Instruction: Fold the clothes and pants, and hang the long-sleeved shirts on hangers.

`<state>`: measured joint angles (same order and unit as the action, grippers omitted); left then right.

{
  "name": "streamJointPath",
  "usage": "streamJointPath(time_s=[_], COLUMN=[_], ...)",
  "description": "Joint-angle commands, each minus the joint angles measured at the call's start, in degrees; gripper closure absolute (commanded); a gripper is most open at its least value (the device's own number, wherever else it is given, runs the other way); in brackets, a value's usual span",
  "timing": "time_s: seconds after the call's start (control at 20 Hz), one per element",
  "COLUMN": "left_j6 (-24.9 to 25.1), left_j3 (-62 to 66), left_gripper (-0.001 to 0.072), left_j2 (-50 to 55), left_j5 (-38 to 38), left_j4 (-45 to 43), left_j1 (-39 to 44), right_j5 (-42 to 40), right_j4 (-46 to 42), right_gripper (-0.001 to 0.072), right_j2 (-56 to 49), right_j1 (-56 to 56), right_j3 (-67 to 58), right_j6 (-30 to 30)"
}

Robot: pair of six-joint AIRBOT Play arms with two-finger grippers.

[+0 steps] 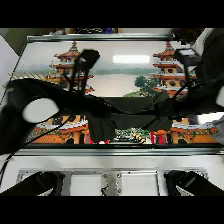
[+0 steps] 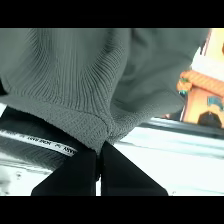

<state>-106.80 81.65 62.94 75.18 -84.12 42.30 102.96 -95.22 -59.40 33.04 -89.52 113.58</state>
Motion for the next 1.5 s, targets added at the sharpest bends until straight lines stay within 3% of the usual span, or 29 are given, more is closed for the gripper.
streamJointPath(time_s=[0.0, 0.35, 0.6, 0.65, 0.7, 0.75, 1.0, 1.3, 1.45], left_j6=[2.14, 2.27, 2.27, 2.36, 2.47, 2.45, 4.02, 12.76, 16.24], left_j3=[-7.43, -21.31, -22.62, -22.62, -22.62, -22.62, -22.6, -22.21, -17.51], left_gripper=[0.0692, 0.0692, 0.0692, 0.0615, 0.0294, 0.0066, 0.0063, 0.0062, 0.0061], left_j2=[5.55, 2.32, -0.46, -0.96, -1.42, -1.95, -6.19, -10.62, -6.1], left_j5=[0.28, -6.56, -6.1, -6.1, -6.08, -6.12, -6.14, -7.17, -7.78], left_j4=[5.55, 10.78, 10.75, 10.73, 10.78, 10.67, 10.62, 9.99, 3.15], left_j1=[-4.11, -3.91, -1.31, -0.96, -1.01, -1.07, -8.61, -29.59, -40.81], right_j5=[-5.62, -9.9, -10.6, -10.58, -10.58, -10.58, -10.6, -10.6, -10.6], right_j4=[-0.09, 1.92, 4.66, 4.66, 4.66, 4.66, 4.63, 4.63, 4.63], right_gripper=[0.0696, 0.0696, 0.0695, 0.0694, 0.0694, 0.0695, 0.0694, 0.0695, 0.0695], right_j2=[-0.81, -7.02, -8.52, -8.52, -8.52, -8.52, -8.52, -8.52, -8.52], right_j1=[-0.04, -0.02, 0.04, 0.04, 0.04, 0.04, 0.04, 0.04, 0.04], right_j3=[10.6, 15.87, 15.87, 15.87, 15.87, 15.87, 15.87, 15.87, 15.87], right_j6=[2.43, 4.13, 4.11, 4.09, 4.11, 4.11, 4.09, 4.09, 4.09])
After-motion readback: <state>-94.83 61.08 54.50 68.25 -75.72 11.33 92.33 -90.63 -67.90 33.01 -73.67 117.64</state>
